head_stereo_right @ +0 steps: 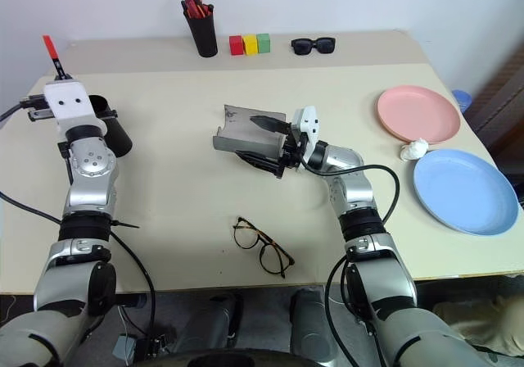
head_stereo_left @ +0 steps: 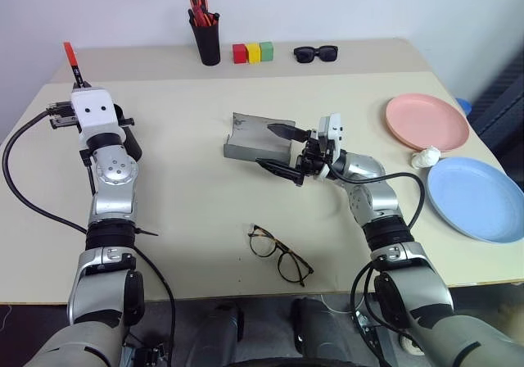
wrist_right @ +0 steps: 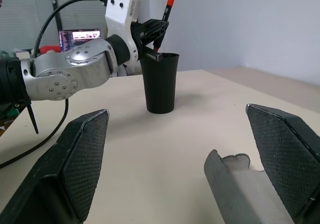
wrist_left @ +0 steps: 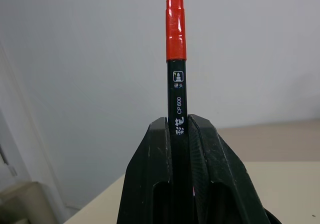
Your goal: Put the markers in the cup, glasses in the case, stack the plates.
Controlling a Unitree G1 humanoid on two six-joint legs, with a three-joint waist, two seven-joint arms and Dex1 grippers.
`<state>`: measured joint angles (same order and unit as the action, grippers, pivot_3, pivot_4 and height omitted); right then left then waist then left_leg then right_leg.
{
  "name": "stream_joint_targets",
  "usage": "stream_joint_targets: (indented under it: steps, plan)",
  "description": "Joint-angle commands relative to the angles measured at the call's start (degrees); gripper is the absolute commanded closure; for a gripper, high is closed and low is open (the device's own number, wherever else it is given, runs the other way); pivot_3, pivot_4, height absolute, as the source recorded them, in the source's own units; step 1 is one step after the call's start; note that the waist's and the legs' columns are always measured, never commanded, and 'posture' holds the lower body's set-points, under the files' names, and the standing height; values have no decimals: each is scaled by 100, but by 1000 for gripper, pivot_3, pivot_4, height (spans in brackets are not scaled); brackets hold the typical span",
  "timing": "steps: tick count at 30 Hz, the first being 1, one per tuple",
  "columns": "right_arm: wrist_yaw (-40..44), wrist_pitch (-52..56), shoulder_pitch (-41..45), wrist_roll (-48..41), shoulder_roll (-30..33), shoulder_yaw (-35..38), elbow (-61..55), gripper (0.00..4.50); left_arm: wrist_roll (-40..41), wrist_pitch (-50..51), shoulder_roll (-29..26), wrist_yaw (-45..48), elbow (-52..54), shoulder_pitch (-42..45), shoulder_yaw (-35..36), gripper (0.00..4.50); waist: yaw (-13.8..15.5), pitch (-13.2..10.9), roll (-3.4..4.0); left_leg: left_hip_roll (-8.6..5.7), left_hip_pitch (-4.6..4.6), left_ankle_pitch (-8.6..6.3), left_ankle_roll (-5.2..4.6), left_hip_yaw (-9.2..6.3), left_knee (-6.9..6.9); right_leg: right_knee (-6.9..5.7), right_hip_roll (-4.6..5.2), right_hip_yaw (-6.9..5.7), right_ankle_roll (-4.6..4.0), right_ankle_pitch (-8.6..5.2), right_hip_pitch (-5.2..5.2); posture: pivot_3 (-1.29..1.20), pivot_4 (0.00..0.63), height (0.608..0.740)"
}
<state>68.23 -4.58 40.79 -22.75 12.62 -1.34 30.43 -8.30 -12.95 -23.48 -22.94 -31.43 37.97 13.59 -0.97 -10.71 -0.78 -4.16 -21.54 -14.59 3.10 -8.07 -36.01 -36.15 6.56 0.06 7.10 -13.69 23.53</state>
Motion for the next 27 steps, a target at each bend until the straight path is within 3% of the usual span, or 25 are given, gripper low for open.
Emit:
stream_joint_targets:
  steps: [1, 3, 6, 12, 13, 22, 27]
  plan:
    - [-2, -76, 109, -66, -33, 86, -247, 0, -45, -145, -2, -46, 52, 83, -17, 4396, 1, 0, 0, 0, 0, 0, 0, 0, 0, 0, 0, 0, 0, 0, 0, 0, 150, 740]
    - [-2, -76, 110, -64, -29, 86, -249, 0, -42, -144, 15, -39, 51, 59, -19, 4396, 2, 0, 0, 0, 0, 0, 0, 0, 0, 0, 0, 0, 0, 0, 0, 0, 150, 740]
    - [6, -67, 111, -64, -7, 91, -257, 0, -35, -118, 44, -38, 85, -13, -17, 3222, -1, 0, 0, 0, 0, 0, 0, 0, 0, 0, 0, 0, 0, 0, 0, 0, 150, 740]
    - [10, -77, 157, -47, 9, 100, -189, 0, 8, -85, 97, -41, 182, -95, -2, 203, -4, 0, 0, 0, 0, 0, 0, 0, 0, 0, 0, 0, 0, 0, 0, 0, 150, 740]
    - [10, -74, 159, -46, 14, 101, -189, 0, 33, -85, 109, -28, 225, -111, 10, 23, -3, 0, 0, 0, 0, 0, 0, 0, 0, -1, 0, 0, 0, 0, 0, 0, 150, 740]
    - [-116, 26, 117, 27, 134, 99, -274, 0, 380, 251, 268, 410, 940, 85, -21, 23, 5, 0, 0, 0, -1, 0, 0, 0, -1, 0, 0, 0, 0, 0, 0, 0, 150, 740]
    - [-397, 163, -127, 131, 390, 120, -742, 0, 827, 1334, 311, 1355, 1795, 378, -244, 23, 17, 0, 0, -1, -9, 0, 0, -1, -7, 1, 0, 0, 1, 1, 1, 0, 150, 740]
